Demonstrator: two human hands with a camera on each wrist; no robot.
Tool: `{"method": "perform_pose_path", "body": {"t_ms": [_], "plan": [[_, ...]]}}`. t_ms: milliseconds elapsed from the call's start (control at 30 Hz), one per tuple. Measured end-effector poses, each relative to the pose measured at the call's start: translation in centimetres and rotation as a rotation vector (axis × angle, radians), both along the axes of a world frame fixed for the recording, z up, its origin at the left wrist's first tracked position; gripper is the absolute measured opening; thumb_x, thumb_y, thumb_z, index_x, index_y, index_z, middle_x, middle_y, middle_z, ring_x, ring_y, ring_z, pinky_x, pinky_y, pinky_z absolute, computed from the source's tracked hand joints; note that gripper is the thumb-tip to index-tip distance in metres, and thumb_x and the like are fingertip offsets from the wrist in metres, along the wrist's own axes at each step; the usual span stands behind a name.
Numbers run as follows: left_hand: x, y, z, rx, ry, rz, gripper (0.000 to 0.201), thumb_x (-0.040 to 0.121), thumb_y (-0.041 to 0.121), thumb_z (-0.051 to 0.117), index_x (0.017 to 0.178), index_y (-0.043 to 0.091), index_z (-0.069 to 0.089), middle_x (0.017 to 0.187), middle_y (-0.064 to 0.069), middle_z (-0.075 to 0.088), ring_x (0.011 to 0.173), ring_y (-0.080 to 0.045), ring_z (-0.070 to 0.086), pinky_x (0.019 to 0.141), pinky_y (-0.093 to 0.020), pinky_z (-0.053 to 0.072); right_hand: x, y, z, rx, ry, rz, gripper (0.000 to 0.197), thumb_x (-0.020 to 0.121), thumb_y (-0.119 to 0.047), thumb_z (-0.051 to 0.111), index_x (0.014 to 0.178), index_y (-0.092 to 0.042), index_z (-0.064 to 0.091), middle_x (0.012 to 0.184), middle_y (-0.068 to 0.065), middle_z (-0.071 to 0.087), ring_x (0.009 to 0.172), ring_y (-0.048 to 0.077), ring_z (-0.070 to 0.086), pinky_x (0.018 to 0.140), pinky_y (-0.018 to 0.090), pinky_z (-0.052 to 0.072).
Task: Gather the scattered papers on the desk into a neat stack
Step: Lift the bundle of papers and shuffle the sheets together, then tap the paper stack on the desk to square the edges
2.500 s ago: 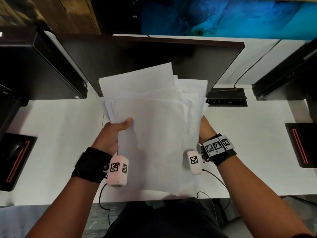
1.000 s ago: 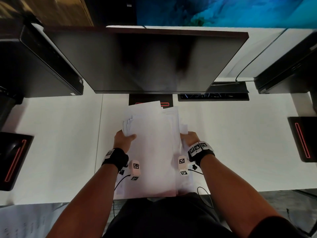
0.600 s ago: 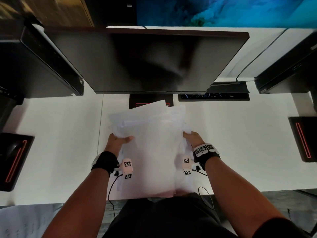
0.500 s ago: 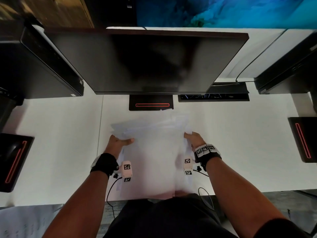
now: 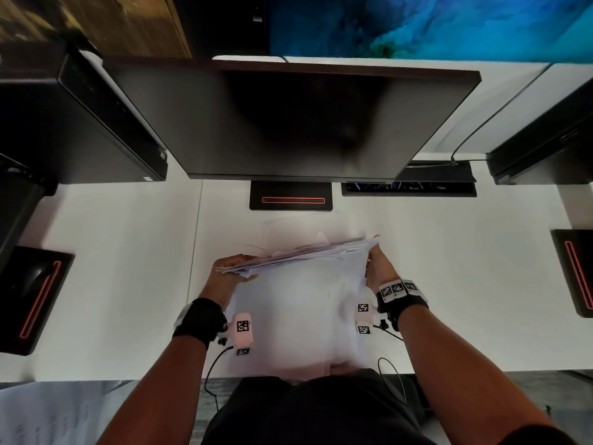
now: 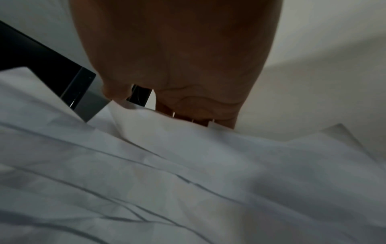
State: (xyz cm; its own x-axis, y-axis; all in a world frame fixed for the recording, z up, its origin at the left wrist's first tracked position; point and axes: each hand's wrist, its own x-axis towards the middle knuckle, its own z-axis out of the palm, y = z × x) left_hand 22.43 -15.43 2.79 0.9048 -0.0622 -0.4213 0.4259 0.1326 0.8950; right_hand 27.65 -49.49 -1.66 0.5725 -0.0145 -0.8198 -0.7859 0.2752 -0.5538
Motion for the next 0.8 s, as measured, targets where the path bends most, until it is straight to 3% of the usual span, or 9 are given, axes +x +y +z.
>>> {"method": "perform_pose_path", "body": {"t_ms": [67,133,200,300,400,533,633,733,800], "plan": [[0.2,0.2,0.1,0.025,-0.003,-0.032,0.022,0.071,0.015,0.072,0.075,0.034,0.081,0.086,0.009,0.078,0.086,-0.007,0.073,0.095,-0.047,0.05,0.0,0.1,0.2,0.005,0.013,-0.007,0.062,0.094,-0.071,0.023,0.088,-0.023,0.061,0.064,-0.006,0.067,0.054,0.005,0.064,0.054,0.024,0.046],[0.2,0.5,0.0,0.007,-0.05,-0.064,0.026,0.076,0.002,0.069,0.074,0.025,0.08,0.094,-0.001,0.079,0.093,-0.018,0.074,0.094,-0.046,0.051,0.1,-0.1,0.0,0.041,0.015,-0.044,0.081,0.088,-0.08,0.022,0.105,-0.015,0.067,0.092,0.006,0.074,0.081,0.017,0.071,0.075,0.034,0.051],[0.1,0.4,0.3,-0.012,-0.1,-0.069,0.003,0.071,0.018,0.076,0.073,0.02,0.078,0.1,-0.013,0.077,0.1,-0.033,0.071,0.093,-0.043,0.052,0.3,-0.6,0.0,0.06,0.021,-0.052,0.085,0.085,-0.081,0.028,0.104,-0.01,0.07,0.096,0.01,0.074,0.088,0.026,0.07,0.083,0.04,0.05],[0.2,0.2,0.5,-0.005,-0.038,-0.021,0.008,0.06,0.026,0.073,0.066,0.023,0.078,0.089,-0.006,0.078,0.092,-0.024,0.073,0.088,-0.035,0.054,0.7,-0.7,0.2,0.08,0.014,-0.065,0.058,0.088,-0.067,0.048,0.085,-0.013,0.069,0.076,0.006,0.07,0.068,0.022,0.069,0.067,0.03,0.05],[0.3,0.7,-0.4,0.012,0.054,0.075,0.023,0.048,0.033,0.076,0.071,0.03,0.078,0.084,0.001,0.074,0.085,-0.016,0.069,0.085,-0.03,0.054,0.4,-0.3,0.8,0.102,0.033,0.089,0.055,0.092,-0.06,0.051,0.11,-0.01,0.068,0.106,0.007,0.072,0.092,0.021,0.071,0.084,0.034,0.053],[-0.2,0.7,0.1,-0.06,0.02,0.115,0.029,0.07,0.002,0.079,0.097,0.012,0.078,0.094,-0.005,0.078,0.091,-0.025,0.072,0.078,-0.033,0.057,0.4,0.4,1.8,-0.035,-0.027,0.171,0.019,0.098,-0.022,0.054,0.111,-0.017,0.066,0.097,0.0,0.068,0.093,0.02,0.065,0.077,0.026,0.048],[-0.3,1.4,-0.1,-0.073,0.051,0.252,0.036,0.067,0.011,0.082,0.102,0.003,0.073,0.093,-0.008,0.078,0.083,-0.023,0.074,0.07,-0.033,0.059,0.5,-1.0,0.4,-0.053,0.022,0.08,0.031,0.092,-0.045,0.056,0.082,-0.018,0.068,0.068,-0.003,0.052,0.061,0.015,0.044,0.061,0.027,0.037],[-0.5,3.0,-1.5,0.002,0.117,0.331,0.034,0.066,0.022,0.087,0.096,0.009,0.077,0.085,-0.008,0.076,0.072,-0.026,0.071,0.068,-0.037,0.058,-0.1,-2.9,0.5,-0.142,0.001,0.187,0.058,0.092,-0.063,0.047,0.102,-0.015,0.078,0.064,-0.006,0.048,0.06,0.011,0.046,0.069,0.027,0.043],[-0.7,3.8,-2.7,-0.002,0.165,0.371,0.019,0.077,0.017,0.082,0.095,0.013,0.077,0.081,-0.007,0.073,0.072,-0.027,0.067,0.071,-0.042,0.055,-0.8,-3.4,0.3,-0.145,-0.069,0.271,0.053,0.086,-0.063,0.058,0.112,-0.021,0.075,0.082,-0.001,0.066,0.077,0.014,0.059,0.083,0.034,0.049]]}}
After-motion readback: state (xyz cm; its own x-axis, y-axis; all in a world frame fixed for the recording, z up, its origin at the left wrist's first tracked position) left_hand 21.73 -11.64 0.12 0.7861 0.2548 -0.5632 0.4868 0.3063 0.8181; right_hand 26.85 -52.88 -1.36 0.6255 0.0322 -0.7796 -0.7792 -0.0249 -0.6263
